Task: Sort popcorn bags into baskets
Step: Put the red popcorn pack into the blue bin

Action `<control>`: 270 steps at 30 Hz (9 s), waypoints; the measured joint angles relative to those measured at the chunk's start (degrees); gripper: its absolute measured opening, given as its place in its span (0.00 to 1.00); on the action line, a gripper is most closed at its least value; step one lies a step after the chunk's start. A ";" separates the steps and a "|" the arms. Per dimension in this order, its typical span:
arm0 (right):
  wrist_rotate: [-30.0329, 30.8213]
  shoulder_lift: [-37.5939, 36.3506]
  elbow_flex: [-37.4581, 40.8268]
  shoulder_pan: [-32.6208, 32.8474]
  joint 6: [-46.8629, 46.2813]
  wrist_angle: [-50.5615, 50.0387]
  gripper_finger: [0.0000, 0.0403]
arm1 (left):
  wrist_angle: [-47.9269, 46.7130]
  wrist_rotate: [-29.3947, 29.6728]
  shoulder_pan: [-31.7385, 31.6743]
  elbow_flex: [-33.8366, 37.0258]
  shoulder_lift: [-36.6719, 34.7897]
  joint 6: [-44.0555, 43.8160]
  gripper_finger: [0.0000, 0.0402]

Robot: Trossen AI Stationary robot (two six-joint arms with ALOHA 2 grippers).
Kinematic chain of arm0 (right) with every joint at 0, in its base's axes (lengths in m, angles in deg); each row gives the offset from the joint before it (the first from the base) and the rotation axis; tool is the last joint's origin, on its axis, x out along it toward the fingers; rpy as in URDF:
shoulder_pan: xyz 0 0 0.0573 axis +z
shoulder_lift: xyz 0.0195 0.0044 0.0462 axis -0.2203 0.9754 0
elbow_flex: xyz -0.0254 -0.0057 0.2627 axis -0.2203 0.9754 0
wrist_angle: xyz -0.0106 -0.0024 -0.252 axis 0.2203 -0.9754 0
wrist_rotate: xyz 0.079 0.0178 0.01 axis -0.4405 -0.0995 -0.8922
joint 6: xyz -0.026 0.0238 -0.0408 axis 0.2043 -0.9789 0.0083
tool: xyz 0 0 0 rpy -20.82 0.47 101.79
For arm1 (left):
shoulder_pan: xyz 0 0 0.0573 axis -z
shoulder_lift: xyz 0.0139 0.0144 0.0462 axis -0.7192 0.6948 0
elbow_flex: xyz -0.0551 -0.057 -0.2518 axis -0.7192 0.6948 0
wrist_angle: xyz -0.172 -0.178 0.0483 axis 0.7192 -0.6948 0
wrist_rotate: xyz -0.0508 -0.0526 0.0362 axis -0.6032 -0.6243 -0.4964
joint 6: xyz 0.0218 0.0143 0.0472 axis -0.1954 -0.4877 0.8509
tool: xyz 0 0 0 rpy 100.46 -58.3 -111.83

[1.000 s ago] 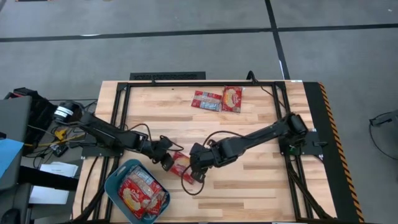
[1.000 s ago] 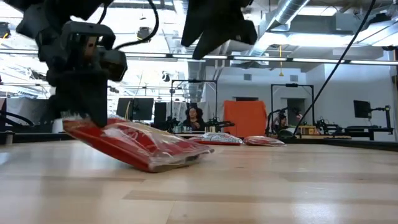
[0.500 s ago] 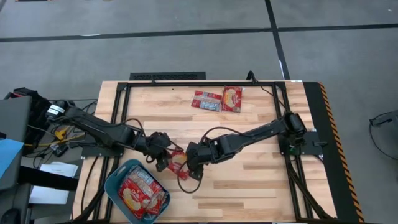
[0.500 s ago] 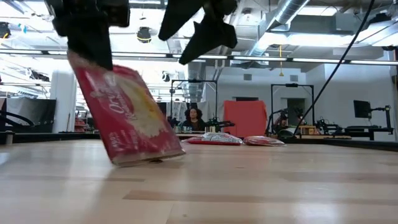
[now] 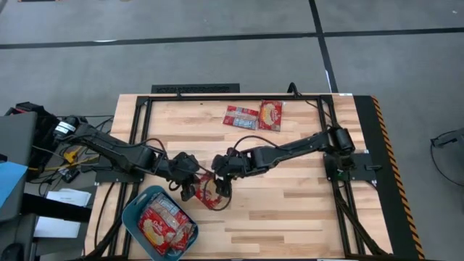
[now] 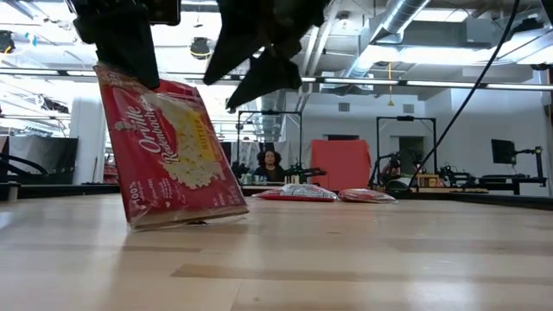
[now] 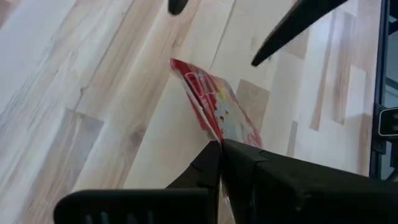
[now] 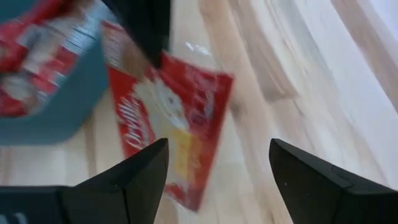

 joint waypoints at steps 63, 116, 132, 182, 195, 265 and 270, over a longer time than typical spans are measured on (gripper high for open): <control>-26.28 0.20 -12.47 -4.90 1.29 16.58 0.01 | -8.26 3.55 -6.10 -0.07 -45.99 -4.29 0.47; -36.21 28.28 -37.49 -3.06 -2.61 20.71 0.48 | -13.28 13.92 -6.08 -0.04 -56.35 -4.57 0.47; -36.24 28.28 -37.49 -0.21 0.27 21.33 0.62 | -15.02 17.94 -6.08 0.70 -56.30 -5.88 0.47; 10.10 -6.20 -40.38 13.55 5.77 -49.38 0.08 | -21.73 8.39 30.67 -10.88 -5.68 -27.45 0.00; 14.73 -6.16 -40.19 13.60 4.24 -50.27 0.06 | -21.77 4.11 37.03 -10.83 9.78 -33.13 0.00; 6.59 2.67 -39.51 -4.53 11.88 -49.71 0.28 | -25.25 10.99 39.78 -17.94 17.18 -31.32 0.00; 5.07 2.38 -39.49 -9.86 14.53 -58.19 0.44 | -31.38 15.27 39.91 -22.54 16.22 -32.28 0.00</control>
